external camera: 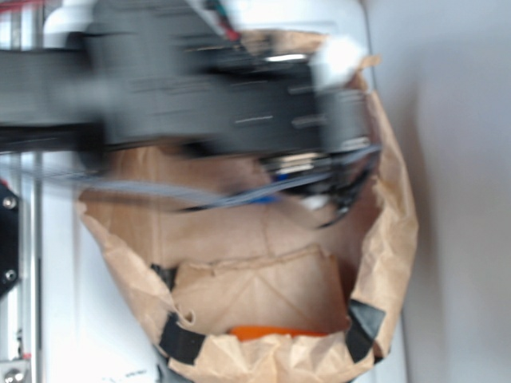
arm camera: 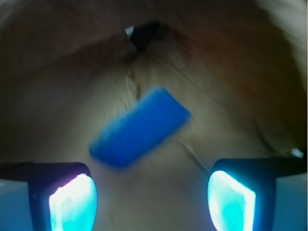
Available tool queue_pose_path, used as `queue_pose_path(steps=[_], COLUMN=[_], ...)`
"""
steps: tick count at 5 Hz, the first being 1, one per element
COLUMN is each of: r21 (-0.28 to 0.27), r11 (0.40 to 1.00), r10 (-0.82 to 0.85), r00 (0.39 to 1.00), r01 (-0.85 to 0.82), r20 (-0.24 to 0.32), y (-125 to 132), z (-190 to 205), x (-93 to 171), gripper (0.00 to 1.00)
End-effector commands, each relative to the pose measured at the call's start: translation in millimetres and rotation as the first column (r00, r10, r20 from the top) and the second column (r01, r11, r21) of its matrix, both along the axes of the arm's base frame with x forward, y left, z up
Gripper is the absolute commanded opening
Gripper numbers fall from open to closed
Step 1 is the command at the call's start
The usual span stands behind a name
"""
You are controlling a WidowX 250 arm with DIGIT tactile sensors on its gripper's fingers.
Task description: Grab the blue sponge.
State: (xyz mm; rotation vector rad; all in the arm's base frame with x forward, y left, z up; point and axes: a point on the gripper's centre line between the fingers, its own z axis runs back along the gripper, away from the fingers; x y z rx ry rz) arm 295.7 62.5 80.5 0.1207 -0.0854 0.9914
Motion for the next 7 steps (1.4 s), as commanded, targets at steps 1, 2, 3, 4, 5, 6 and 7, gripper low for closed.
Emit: queue_pose_path(steps=[1,2,3,4,5,6,7], r21=[0.012,0.012,0.012,0.012,-0.06,-0.112,-0.139], r11=[0.999,0.999,0.999,0.999,0.994,0.988,0.986], r10=[0.034,0.034,0.034,0.034,0.097,0.131,0.13], r00=[0.998,0.998,0.998,0.998,0.988,0.972,0.954], r01=[-0.035,-0.035,-0.035,-0.035,-0.091,-0.111,-0.095], r20=[0.052,0.052,0.052,0.052,0.12,0.194,0.269], y=[13,13,13,13,20,25,29], z=[17,17,17,17,14,11,10], x=[0,0,0,0,0,-3,-14], gripper=[1.0,1.0,1.0,1.0,1.0,1.0,1.0])
